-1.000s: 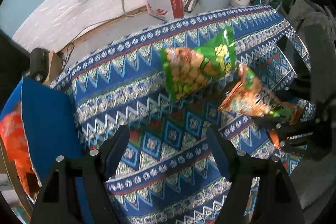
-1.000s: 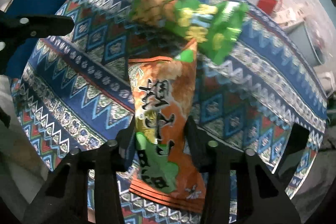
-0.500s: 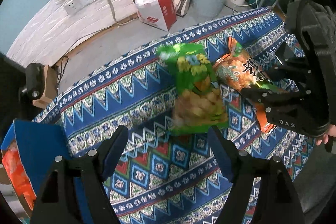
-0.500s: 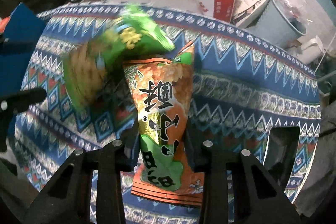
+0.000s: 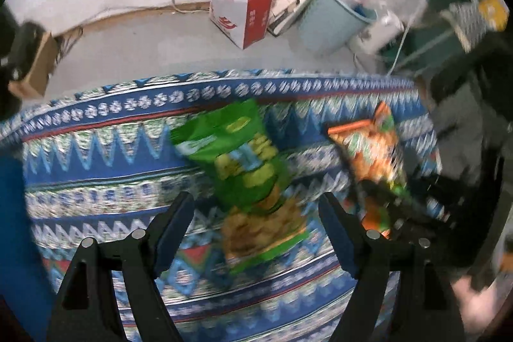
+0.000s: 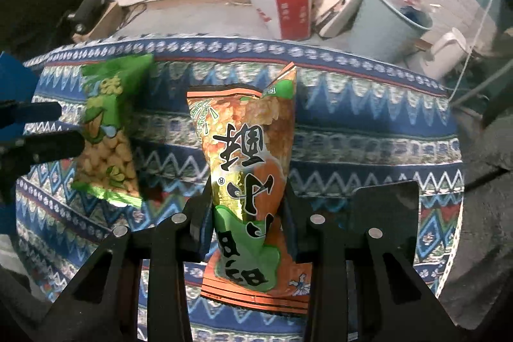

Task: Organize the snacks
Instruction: 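Grasp the green peanut bag with the left tool while the right tool holds the orange bag, then carry both bags over the cardboard box and lower them inside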

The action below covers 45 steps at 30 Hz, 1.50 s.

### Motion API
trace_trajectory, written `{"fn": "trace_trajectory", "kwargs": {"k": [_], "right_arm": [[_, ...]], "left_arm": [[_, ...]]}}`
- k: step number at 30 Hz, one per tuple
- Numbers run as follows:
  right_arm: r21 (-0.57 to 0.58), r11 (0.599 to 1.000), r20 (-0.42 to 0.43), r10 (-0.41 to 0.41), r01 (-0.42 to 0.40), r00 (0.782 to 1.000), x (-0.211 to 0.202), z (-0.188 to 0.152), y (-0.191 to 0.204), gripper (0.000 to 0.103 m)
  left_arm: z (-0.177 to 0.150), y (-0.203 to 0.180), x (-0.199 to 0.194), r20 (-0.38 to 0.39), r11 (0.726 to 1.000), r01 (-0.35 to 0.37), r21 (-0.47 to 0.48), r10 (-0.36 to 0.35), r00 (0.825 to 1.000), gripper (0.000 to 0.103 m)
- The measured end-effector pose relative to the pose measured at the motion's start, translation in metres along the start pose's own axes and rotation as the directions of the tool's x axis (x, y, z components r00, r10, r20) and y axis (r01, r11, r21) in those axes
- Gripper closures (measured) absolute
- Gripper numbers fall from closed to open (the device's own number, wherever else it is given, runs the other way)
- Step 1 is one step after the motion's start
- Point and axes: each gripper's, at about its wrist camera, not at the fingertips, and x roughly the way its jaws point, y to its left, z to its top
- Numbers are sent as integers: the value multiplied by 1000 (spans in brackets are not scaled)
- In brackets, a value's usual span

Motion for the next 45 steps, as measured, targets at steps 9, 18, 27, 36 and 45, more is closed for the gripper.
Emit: {"fn": "trace_trajectory", "kwargs": {"k": [9,18,27,36,45], "right_arm": [[28,999,49,18,-19,999,-6,5,-18,69],[24,1000,69,11,-13,998,-11,9,-15,69],[24,1000,93,11,-14,996,-21,10,-8,69],[3,1000,131,12,-13,991,-44,16,11,69],[-41,999,178,24,-17,984,-75,17,40,69]], "left_arm": [[10,-16,32,-32,995,-90,-30,89,995,15],[7,-8,48,-40,992,-129,-3,129,991,41],[-2,-2,31,-6,988,-150,45,150,989,73],[-20,-3,-9,64,977,-186,108,180,982,74],[-34,7,-63,135,975,-197,104,183,974,74]]}}
